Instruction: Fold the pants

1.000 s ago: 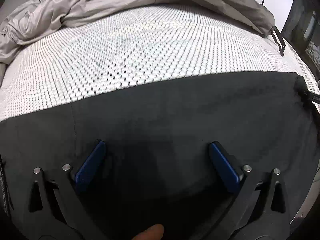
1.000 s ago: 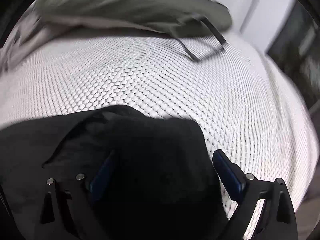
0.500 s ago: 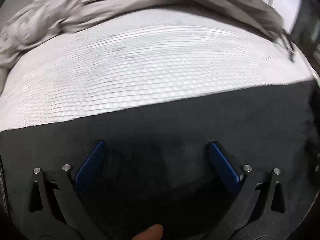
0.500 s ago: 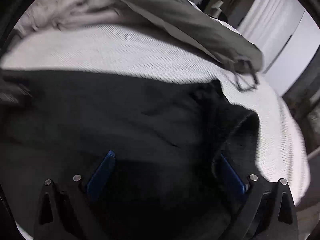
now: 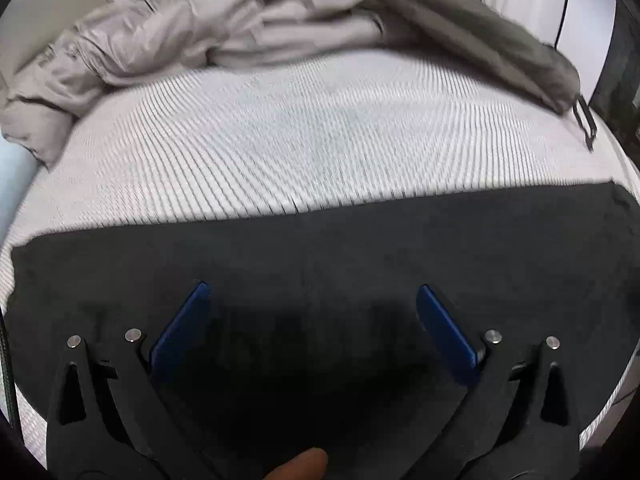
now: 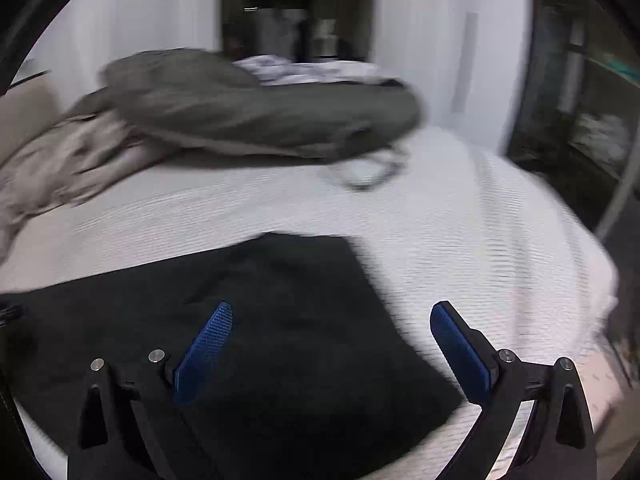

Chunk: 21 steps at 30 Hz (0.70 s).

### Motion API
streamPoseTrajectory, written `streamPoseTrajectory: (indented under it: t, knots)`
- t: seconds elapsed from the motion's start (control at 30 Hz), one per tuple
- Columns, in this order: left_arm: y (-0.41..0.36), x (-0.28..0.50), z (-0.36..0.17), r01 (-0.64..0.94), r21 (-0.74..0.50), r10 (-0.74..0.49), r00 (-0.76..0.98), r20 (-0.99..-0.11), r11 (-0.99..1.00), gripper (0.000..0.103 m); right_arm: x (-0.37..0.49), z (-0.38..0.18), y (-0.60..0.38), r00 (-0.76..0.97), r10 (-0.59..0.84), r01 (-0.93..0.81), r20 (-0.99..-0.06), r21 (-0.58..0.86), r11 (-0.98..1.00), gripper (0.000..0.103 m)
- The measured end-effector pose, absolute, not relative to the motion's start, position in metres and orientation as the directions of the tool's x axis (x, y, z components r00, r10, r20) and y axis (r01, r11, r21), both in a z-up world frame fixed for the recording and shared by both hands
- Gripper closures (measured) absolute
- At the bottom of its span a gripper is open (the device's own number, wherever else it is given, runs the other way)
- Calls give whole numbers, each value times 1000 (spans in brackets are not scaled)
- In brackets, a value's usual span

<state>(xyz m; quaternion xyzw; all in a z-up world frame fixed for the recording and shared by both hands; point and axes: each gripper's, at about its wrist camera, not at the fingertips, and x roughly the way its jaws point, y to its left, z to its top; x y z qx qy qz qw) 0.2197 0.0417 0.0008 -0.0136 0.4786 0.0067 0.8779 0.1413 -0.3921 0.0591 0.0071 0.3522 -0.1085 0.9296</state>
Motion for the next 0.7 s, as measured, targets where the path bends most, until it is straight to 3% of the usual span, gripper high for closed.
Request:
streamPoseTrajectory:
  t: [0.1, 0.17, 0.3, 0.33, 0.43, 0.57, 0.67, 0.7]
  knots:
    - [32, 224, -27, 30, 35, 16, 487, -874, 999, 0, 163, 32, -342, 692, 1, -6, -722, -4, 1000, 2]
    - [36, 222, -29, 43, 28, 2, 505, -863, 999, 0, 168, 10, -308, 645, 35, -93, -763, -33, 995, 2]
    - [78, 217, -27, -76, 100, 125, 515, -848, 992, 0, 183, -35, -285, 572, -126, -145, -810, -252, 957, 2]
    - [96, 213, -26, -101, 47, 93, 517, -851, 994, 0, 181, -38, -291, 572, -106, -144, -813, -227, 963, 1]
    - [115, 202, -25, -171, 66, 146, 513, -846, 983, 1, 182, -39, -308, 559, -68, -116, -827, -159, 980, 1]
    - [99, 182, -10, -57, 26, 54, 551, -833, 998, 1, 175, -48, -306, 571, -68, -120, -818, -165, 979, 1]
    - [118, 183, 3, -125, 65, 127, 589, -798, 990, 1, 178, -47, -307, 571, -74, -117, -818, -170, 979, 1]
    - [133, 187, 4, -185, 56, 155, 583, -798, 981, 6, 179, -47, -308, 571, -71, -116, -818, -166, 979, 1]
